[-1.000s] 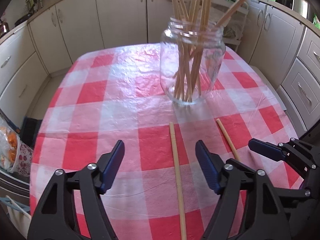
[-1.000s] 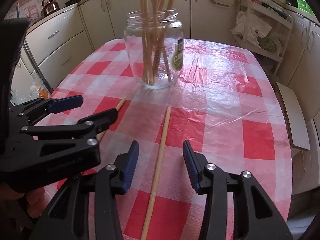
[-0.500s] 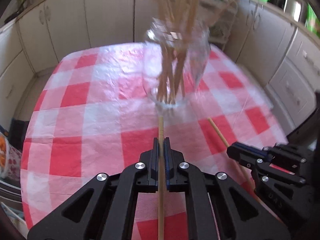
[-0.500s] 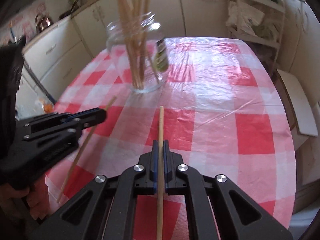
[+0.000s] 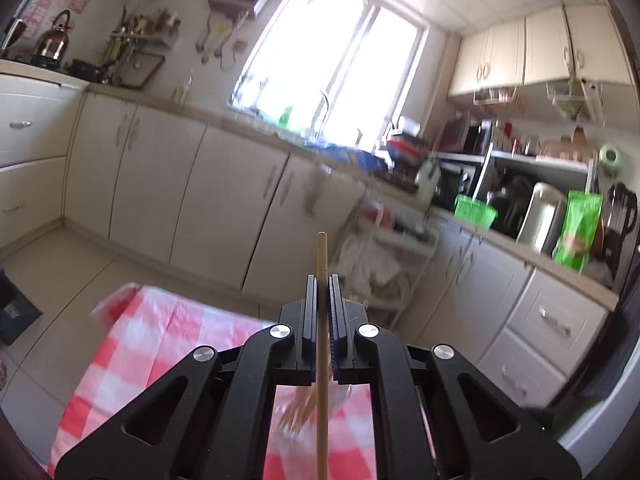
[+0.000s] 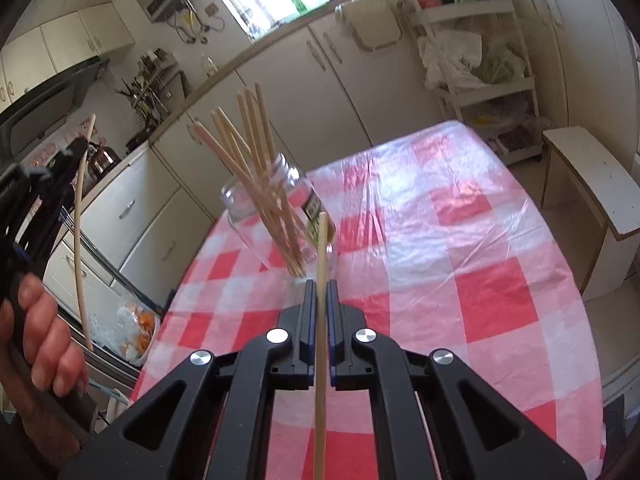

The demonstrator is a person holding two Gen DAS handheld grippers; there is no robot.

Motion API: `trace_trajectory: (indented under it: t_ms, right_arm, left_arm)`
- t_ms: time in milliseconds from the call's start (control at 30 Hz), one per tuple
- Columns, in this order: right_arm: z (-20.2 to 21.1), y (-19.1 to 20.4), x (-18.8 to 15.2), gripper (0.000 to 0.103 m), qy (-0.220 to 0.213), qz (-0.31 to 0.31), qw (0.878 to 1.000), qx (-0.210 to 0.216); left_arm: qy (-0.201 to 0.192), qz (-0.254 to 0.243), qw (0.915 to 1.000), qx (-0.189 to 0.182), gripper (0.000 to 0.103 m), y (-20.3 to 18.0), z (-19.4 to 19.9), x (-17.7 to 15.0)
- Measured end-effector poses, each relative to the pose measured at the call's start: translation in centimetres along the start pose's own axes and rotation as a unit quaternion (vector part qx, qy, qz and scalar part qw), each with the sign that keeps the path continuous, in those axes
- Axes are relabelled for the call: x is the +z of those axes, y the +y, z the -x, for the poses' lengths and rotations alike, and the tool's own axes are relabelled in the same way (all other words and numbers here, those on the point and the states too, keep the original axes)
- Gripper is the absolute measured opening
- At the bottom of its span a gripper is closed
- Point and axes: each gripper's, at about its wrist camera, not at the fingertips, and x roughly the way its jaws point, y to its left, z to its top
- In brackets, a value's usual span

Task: Organize utensils
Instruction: 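Lift the left tool's stick over the glass jar while the right tool holds its stick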

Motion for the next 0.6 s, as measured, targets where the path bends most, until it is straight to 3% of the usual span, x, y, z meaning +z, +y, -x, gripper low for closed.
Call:
trace_trajectory:
  t_ms: [267,600]
  right_arm:
    - [1.4,-0.2,1.0,0.006,-0.044,-0.019,0.999,0.011]
    - [1.7,-0.4,1.2,0.006,-0.056,-0.027,0.998,0.014]
  left_arm:
    - [-0.065,0.02,0.9976,-0.013,0.005,-1.4,-2.3,2.6]
    - [-0.096,0.02,0.995,0.018,0.005,-1.8,-8.7,1.8]
